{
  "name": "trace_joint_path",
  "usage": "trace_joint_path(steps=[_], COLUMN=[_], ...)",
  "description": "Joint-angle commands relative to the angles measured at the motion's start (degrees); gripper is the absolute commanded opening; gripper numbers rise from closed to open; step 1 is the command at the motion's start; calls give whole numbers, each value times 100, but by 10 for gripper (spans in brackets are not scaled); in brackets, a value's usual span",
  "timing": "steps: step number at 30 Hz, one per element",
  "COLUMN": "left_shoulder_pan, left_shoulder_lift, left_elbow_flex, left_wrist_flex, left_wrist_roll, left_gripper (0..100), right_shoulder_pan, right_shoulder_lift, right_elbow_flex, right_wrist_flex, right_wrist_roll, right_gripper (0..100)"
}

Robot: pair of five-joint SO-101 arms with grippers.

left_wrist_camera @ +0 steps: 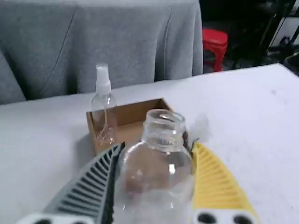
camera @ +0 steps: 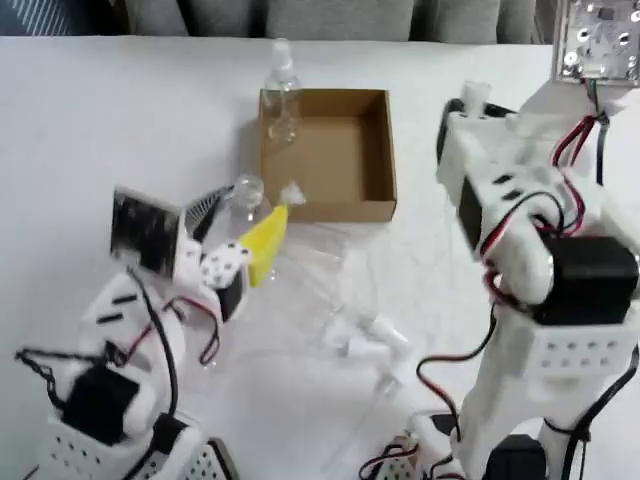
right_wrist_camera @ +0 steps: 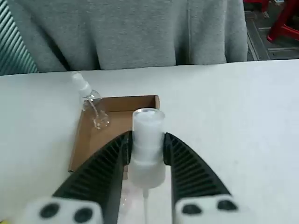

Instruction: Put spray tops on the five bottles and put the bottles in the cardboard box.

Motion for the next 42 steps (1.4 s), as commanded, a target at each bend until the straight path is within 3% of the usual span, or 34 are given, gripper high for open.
trace_joint_path(steps=[1, 12, 21, 26, 32, 42], left_shoulder_pan=[207, 163, 198, 198, 163, 163], left_shoulder_lift=[-954, -1851, -2176, -2475, -2791, -2791], left_elbow_flex=[738, 1776, 2189, 2418, 2585, 2611], left_wrist_flex=[-756, -1363, -1345, -1319, -1310, -1310], left_wrist_roll=[35, 35, 35, 35, 35, 35], left_gripper=[23, 23, 23, 23, 23, 23], right_shoulder_pan=[-400, -1508, -1631, -1648, -1648, -1596], right_shoulder_lift=[-180, -198, -681, -1385, -2633, -3503], right_elbow_flex=[0, 0, 18, 949, 2752, 4862], right_wrist_flex=[-119, 233, 725, 673, -505, -4127], right_wrist_roll=[70, 62, 105, 114, 114, 114], right_gripper=[17, 16, 16, 16, 16, 16])
